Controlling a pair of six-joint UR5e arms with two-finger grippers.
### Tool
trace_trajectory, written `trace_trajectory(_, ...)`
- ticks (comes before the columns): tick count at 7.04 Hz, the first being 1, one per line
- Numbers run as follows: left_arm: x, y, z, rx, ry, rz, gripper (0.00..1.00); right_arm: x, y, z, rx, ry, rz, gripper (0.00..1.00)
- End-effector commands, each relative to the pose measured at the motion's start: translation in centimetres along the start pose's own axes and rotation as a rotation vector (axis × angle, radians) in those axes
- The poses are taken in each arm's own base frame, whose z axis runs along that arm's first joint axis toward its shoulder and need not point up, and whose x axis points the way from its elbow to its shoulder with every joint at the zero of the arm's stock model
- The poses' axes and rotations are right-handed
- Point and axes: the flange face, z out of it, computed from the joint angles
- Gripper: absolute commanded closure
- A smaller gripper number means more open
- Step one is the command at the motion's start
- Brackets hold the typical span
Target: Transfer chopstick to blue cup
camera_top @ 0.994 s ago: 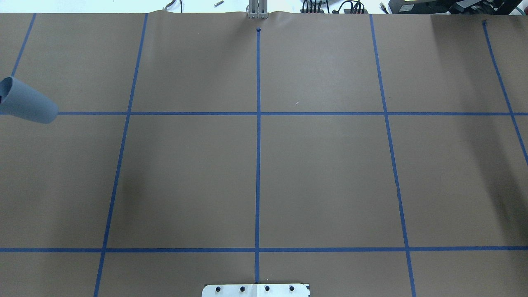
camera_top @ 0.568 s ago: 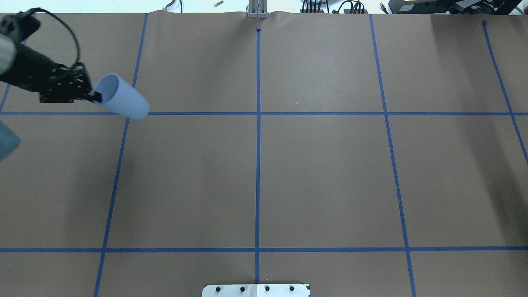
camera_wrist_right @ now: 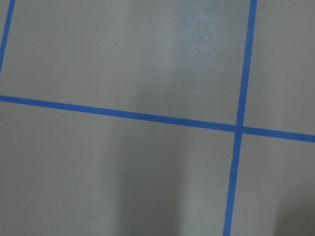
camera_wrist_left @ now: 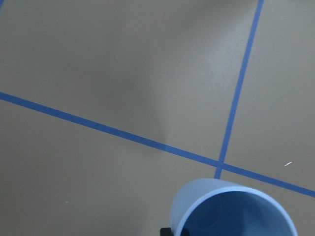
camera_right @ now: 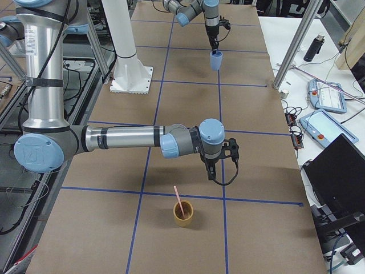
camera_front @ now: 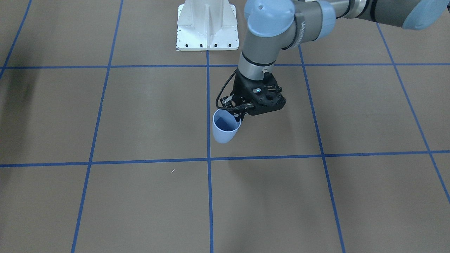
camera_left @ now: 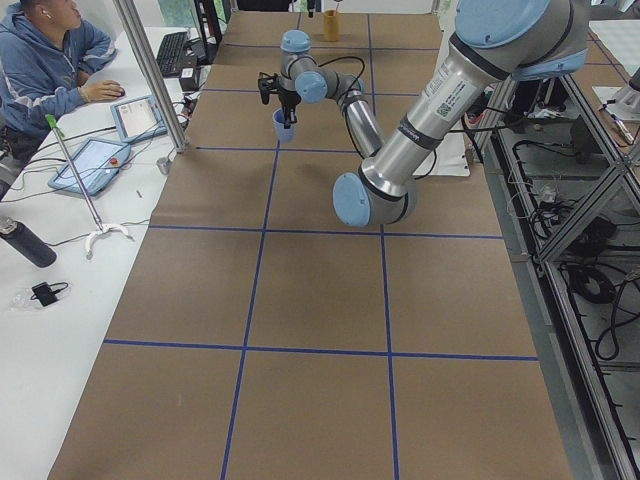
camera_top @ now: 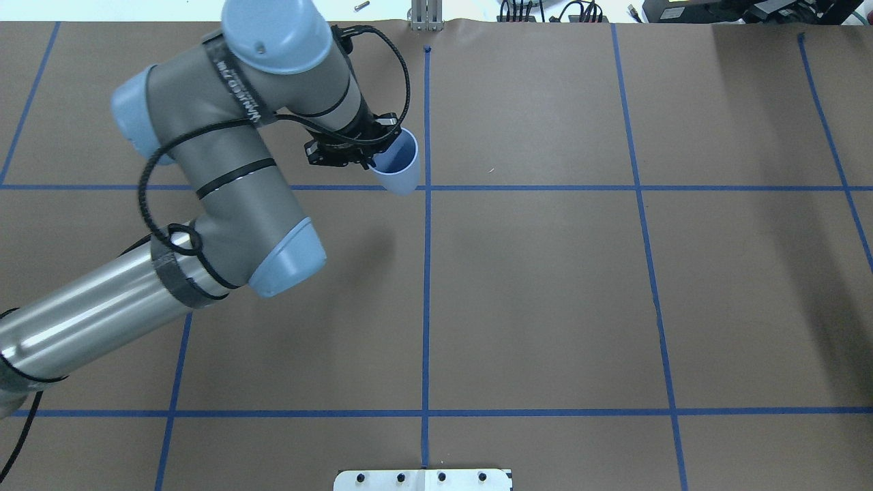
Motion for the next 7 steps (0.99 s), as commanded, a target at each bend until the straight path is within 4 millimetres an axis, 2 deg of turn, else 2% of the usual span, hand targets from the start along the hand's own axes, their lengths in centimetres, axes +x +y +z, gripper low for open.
trace_trajectory(1, 2.0, 3.0, 3.8, 0.002, -0.055, 0.079, 1.00, -0.2, -0.1, -0.1, 0.003, -0.002, -0.004, 0.00)
trace_trajectory(3, 2.4, 6.1, 6.1, -0.038, -0.075, 0.106, 1.00, -0.3, -0.1, -0.2, 0.005, -0.002, -0.005, 0.00)
trace_trajectory(6, 2.8, 7.6, 8.5, -0.056, -0.054, 0.130, 1.00, -0.4, -0.1, -0.1, 0.001, -0.004, -0.004, 0.00)
trace_trajectory(7, 3.1, 7.6, 8.3, -0.055, -0.036, 0.135, 1.00, -0.4, -0.1, -0.1, 0.001, -0.004, -0.004, 0.00)
